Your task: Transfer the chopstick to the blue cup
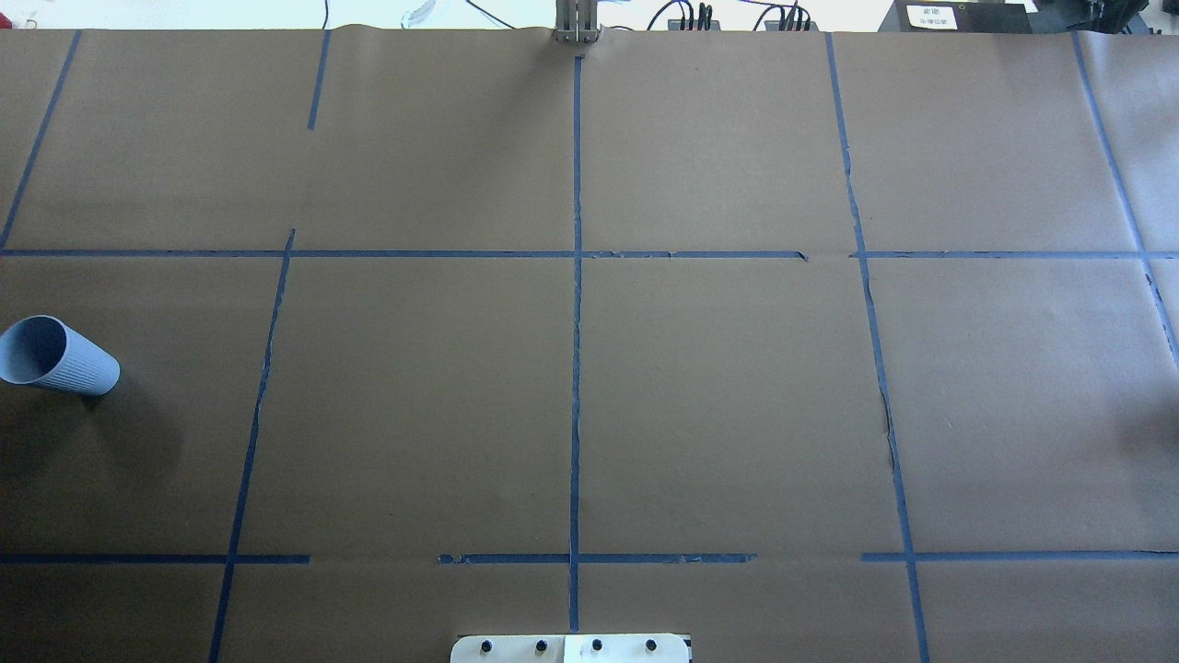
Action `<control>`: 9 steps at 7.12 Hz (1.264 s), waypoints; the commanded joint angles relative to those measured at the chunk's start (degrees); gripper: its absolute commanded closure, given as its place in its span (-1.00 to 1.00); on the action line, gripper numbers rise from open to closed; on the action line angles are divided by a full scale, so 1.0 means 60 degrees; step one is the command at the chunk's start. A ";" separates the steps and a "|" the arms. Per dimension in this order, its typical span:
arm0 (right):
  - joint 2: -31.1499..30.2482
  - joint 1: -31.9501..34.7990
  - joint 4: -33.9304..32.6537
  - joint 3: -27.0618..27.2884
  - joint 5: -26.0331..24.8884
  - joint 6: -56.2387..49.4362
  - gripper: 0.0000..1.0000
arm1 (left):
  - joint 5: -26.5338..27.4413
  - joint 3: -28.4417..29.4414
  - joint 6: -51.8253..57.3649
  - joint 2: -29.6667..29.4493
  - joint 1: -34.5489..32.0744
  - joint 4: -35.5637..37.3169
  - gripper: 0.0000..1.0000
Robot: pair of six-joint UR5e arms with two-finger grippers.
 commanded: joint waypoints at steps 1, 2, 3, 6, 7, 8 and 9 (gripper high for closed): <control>-0.0062 0.0031 -0.0022 0.0014 -0.0053 0.0001 -1.00 | 0.0036 -0.0105 -0.0144 -0.0124 0.0131 -0.0012 -1.00; -0.0062 -0.0085 -0.0008 -0.0015 -0.0082 -0.0013 -1.00 | 0.0036 -0.0062 -0.0131 -0.0110 0.0219 0.0002 -1.00; -0.0062 -0.0173 -0.0008 -0.0015 -0.0083 -0.0013 -1.00 | 0.0007 -0.0061 -0.0160 -0.0081 0.0249 -0.0114 -1.00; -0.0048 -0.0189 0.0022 0.0043 -0.0024 0.0001 -1.00 | -0.0124 -0.0002 -0.0116 0.0035 0.0235 -0.0435 -1.00; -0.0033 -0.0290 0.0036 0.0044 -0.0009 0.0002 -1.00 | -0.0371 0.0055 -0.0116 0.0094 0.0249 -0.0887 -1.00; -0.0019 -0.0291 0.0051 0.0058 0.0020 0.0016 -1.00 | -0.0809 0.0012 -0.0566 0.0095 0.0278 -0.1152 -1.00; -0.0019 -0.0291 0.0051 0.0058 0.0035 0.0016 -1.00 | -0.0915 -0.0162 -0.1295 0.0095 0.0873 -0.1459 -1.00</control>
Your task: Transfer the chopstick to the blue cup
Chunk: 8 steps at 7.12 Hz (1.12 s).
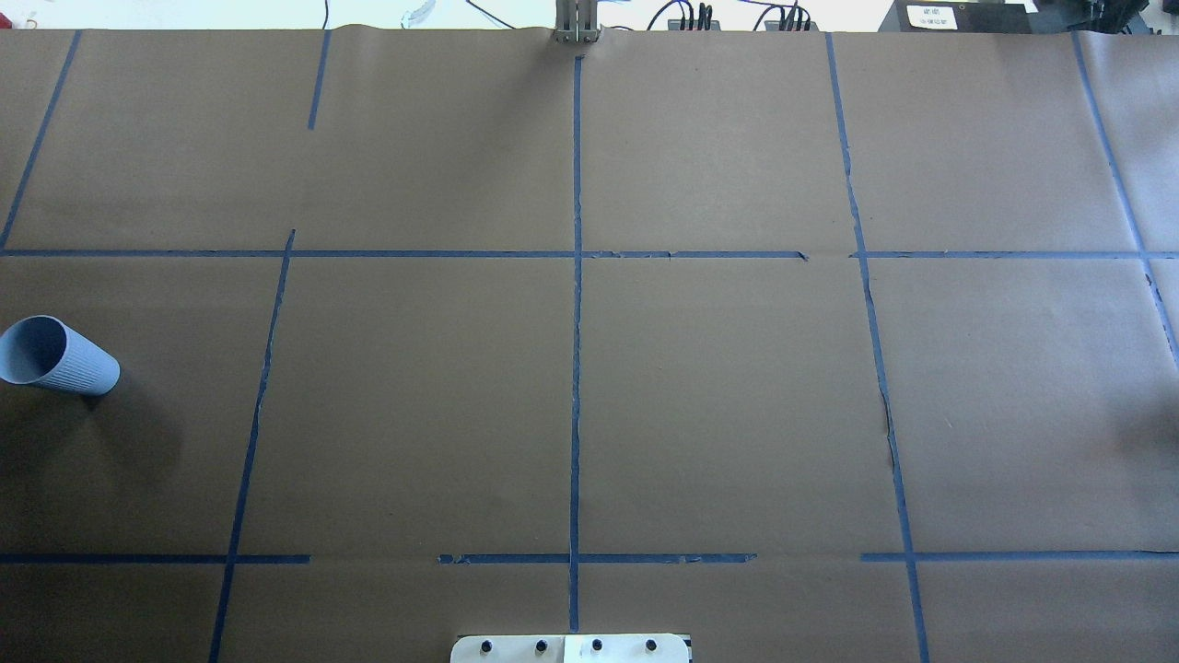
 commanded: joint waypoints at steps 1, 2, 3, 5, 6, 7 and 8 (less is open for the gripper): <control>0.0009 -0.0042 0.0008 0.0037 0.0039 0.0006 -1.00 | -0.0196 -0.0156 -0.1179 0.0245 0.0900 -0.1081 -1.00; 0.0009 -0.0057 0.0008 0.0066 0.0040 0.0006 -1.00 | -0.0181 -0.0315 -0.2576 0.0479 0.1557 -0.2147 -0.97; 0.0009 -0.0086 0.0008 0.0110 0.0040 0.0006 -1.00 | 0.0196 -0.0303 -0.3576 0.0975 0.2245 -0.3375 -0.95; 0.0009 -0.0087 0.0008 0.0125 0.0040 0.0006 -1.00 | 0.0610 0.0031 -0.4916 0.1141 0.3142 -0.4365 -0.96; 0.0009 -0.0101 0.0023 0.0125 0.0040 0.0006 -1.00 | 0.0610 0.0223 -0.4948 0.1126 0.3450 -0.4514 -0.96; -0.0005 -0.0101 0.0023 0.0125 0.0040 0.0006 -1.00 | 0.0610 0.0254 -0.4963 0.1083 0.3554 -0.4516 -0.95; -0.0020 -0.0101 0.0023 0.0125 0.0040 0.0006 -1.00 | 0.0566 0.0254 -0.4977 0.1039 0.3729 -0.4516 -0.91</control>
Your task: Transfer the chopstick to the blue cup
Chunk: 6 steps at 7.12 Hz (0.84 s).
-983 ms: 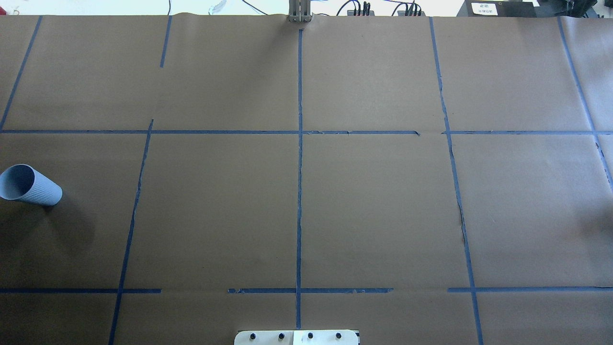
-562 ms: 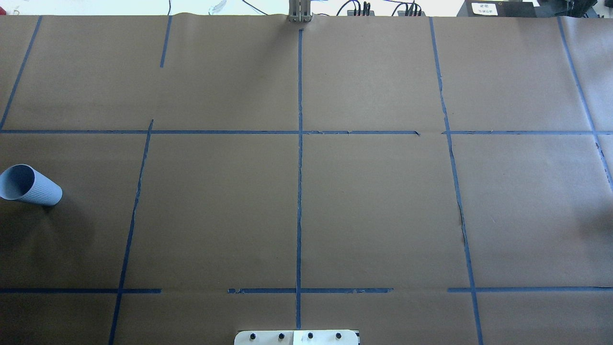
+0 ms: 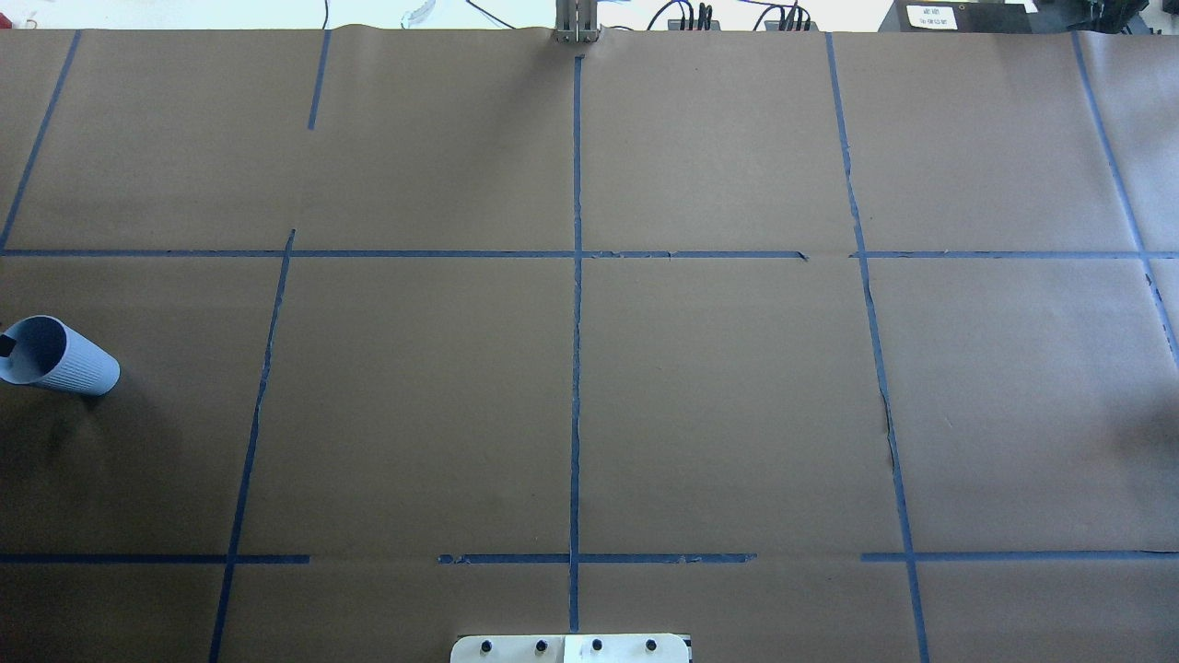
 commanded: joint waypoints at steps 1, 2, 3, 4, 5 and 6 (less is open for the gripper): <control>-0.0030 -0.0002 0.0002 0.0001 0.0000 0.0000 -1.00 | -0.0027 0.0114 -0.0147 -0.0131 0.0421 -0.0042 -0.48; -0.0030 -0.0002 0.0002 -0.0013 0.0000 0.0000 -1.00 | -0.0027 0.0129 -0.0162 -0.0263 0.0612 -0.0042 0.17; -0.0030 -0.0002 0.0002 -0.0014 0.0000 0.0000 -1.00 | -0.0056 0.0144 -0.0293 -0.0380 0.0701 -0.0028 0.87; -0.0030 -0.0002 0.0002 -0.0014 0.0000 0.0000 -1.00 | -0.0099 0.0086 -0.0512 -0.0396 0.0774 -0.0042 1.00; -0.0030 -0.0002 0.0017 -0.0028 0.0000 0.0014 -1.00 | -0.0143 -0.0176 -0.1268 -0.0555 0.0775 -0.0115 1.00; -0.0030 -0.0002 0.0017 -0.0028 0.0000 0.0000 -1.00 | -0.0593 -0.1005 -0.3465 -0.1238 0.0789 -0.0347 1.00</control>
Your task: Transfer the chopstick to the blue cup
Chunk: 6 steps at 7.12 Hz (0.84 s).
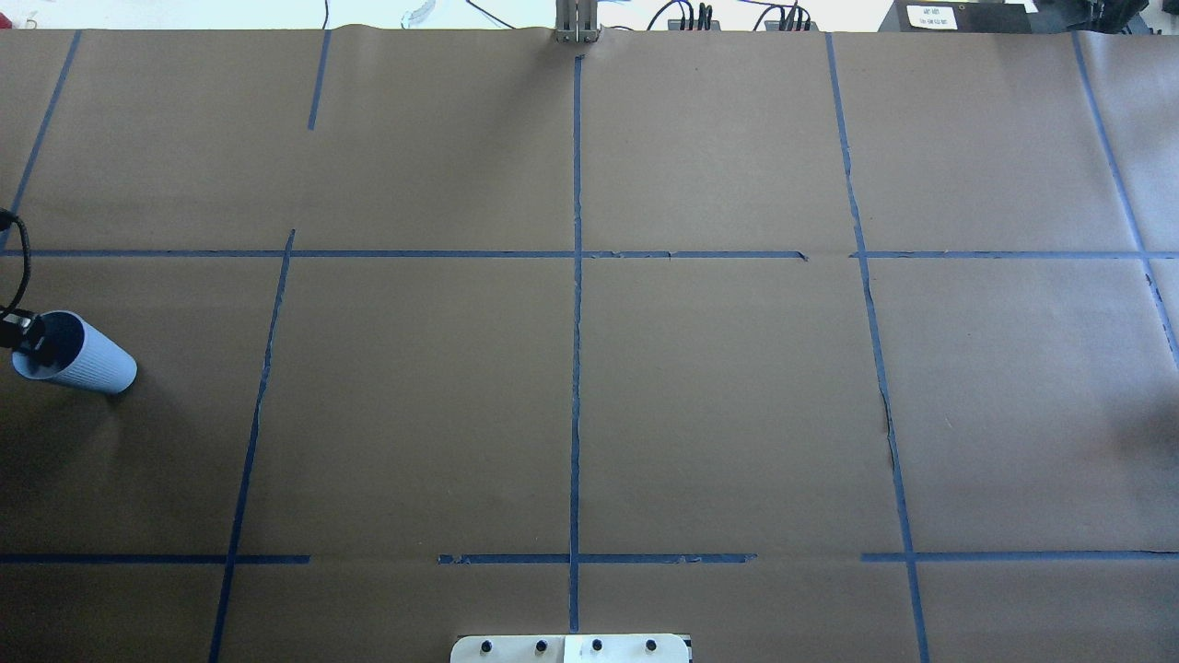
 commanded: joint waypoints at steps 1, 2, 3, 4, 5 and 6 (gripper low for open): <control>0.0000 0.0000 0.0005 -0.0006 0.0015 0.0008 -1.00 | -0.0503 -0.1247 -0.4276 -0.1659 0.0534 -0.0169 1.00; 0.0000 0.0000 0.0005 -0.0020 0.0000 -0.0006 -1.00 | -0.0272 -0.1455 -0.6257 -0.2758 0.1699 -0.0140 1.00; 0.0000 0.0000 0.0005 -0.0006 0.0000 -0.0006 -1.00 | 0.0992 -0.1443 -0.7901 -0.3943 0.2856 -0.0052 1.00; 0.0000 -0.0072 0.0005 -0.0006 -0.0043 0.0037 -1.00 | 0.2585 -0.1269 -0.8513 -0.4608 0.4391 0.0006 1.00; 0.0000 -0.0102 0.0019 -0.0006 -0.0044 0.0081 -1.00 | 0.4399 -0.0948 -0.8577 -0.5746 0.5291 0.1269 1.00; 0.0000 -0.0102 0.0020 -0.0006 -0.0029 0.0082 -1.00 | 0.5143 -0.0452 -0.8563 -0.6700 0.5706 0.2383 1.00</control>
